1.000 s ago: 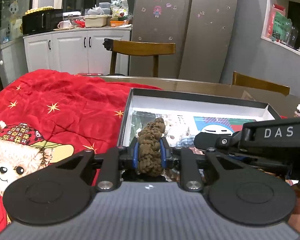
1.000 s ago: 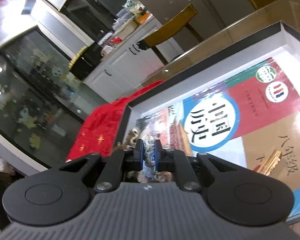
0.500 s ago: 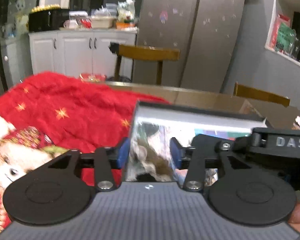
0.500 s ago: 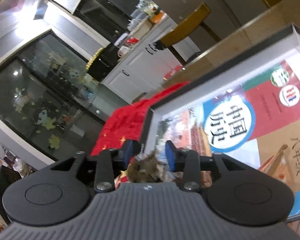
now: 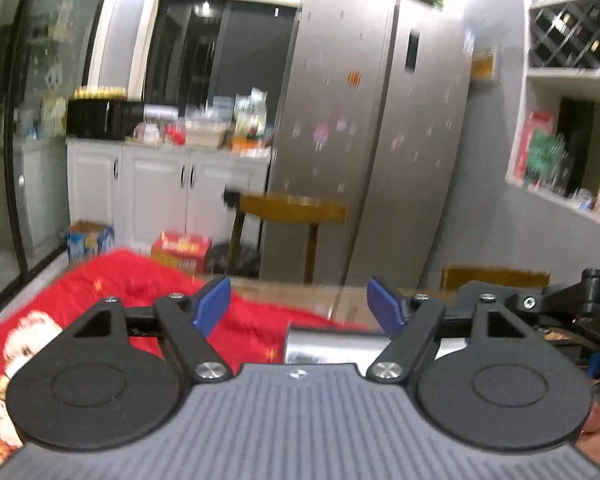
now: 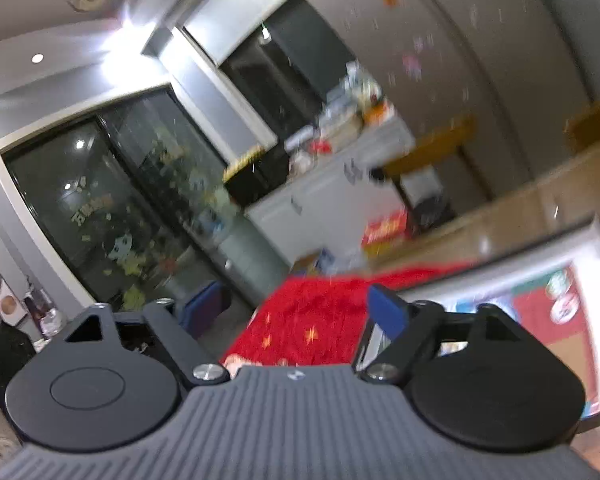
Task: Organize objects
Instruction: 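Lower the brown scrunchie into the box and open the left tool while the right tool releases the blue one, then withdraw both open tools from the box back over the table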
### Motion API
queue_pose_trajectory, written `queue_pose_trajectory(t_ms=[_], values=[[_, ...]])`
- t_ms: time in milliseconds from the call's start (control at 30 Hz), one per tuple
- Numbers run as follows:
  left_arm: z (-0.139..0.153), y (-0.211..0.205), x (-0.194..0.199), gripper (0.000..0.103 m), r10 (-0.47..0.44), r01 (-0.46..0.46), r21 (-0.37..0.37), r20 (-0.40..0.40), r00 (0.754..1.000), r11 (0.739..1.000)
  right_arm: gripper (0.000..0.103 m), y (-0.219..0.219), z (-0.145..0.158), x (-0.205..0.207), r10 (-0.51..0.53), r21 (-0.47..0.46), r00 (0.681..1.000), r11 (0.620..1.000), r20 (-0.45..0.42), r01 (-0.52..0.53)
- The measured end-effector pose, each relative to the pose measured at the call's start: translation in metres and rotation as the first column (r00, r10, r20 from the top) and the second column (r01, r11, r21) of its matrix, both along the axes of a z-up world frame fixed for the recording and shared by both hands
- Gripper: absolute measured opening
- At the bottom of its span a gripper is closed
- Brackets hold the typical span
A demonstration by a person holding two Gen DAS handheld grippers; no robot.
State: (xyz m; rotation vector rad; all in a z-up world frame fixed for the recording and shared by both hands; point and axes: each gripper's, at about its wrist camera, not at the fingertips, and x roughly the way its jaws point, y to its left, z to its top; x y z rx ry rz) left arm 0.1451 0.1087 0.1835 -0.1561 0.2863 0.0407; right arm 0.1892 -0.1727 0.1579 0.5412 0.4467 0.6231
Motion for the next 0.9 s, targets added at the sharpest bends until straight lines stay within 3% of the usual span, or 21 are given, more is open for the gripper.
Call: queue_pose_trajectory(t_ms=[167,300,400,600,767,900], values=[[0.032,-0.015,-0.051,0.086,-0.028,0.028,0.006,0.073,0.997,1.000,0.102,-0.010,0.025,-0.050,-0.109,-0.008,0.988,0.994,0.110,0.110],[0.039,-0.030,-0.090,0.087,0.018,-0.022,0.029,0.130,0.991,0.999,0.103,-0.018,0.023,-0.078,-0.204,-0.025,0.965,0.977,0.164,0.211],[0.035,-0.031,-0.109,0.087,-0.026,0.024,0.020,0.100,0.995,1.000,0.103,-0.024,0.013,-0.089,-0.245,-0.020,0.952,0.967,0.184,0.253],[-0.008,-0.013,-0.113,0.087,-0.028,0.029,-0.091,0.006,1.000,0.995,0.103,-0.025,-0.032,-0.091,-0.256,-0.033,0.950,0.963,0.181,0.266],[-0.059,-0.005,-0.082,0.087,-0.045,0.032,-0.111,-0.120,0.992,0.993,0.103,-0.010,-0.067,-0.084,-0.225,-0.201,0.957,0.944,0.185,0.261],[-0.106,-0.011,-0.059,0.087,-0.038,0.024,-0.070,-0.218,0.975,0.997,0.103,0.000,-0.091,-0.079,-0.199,-0.311,0.965,0.919,0.170,0.244]])
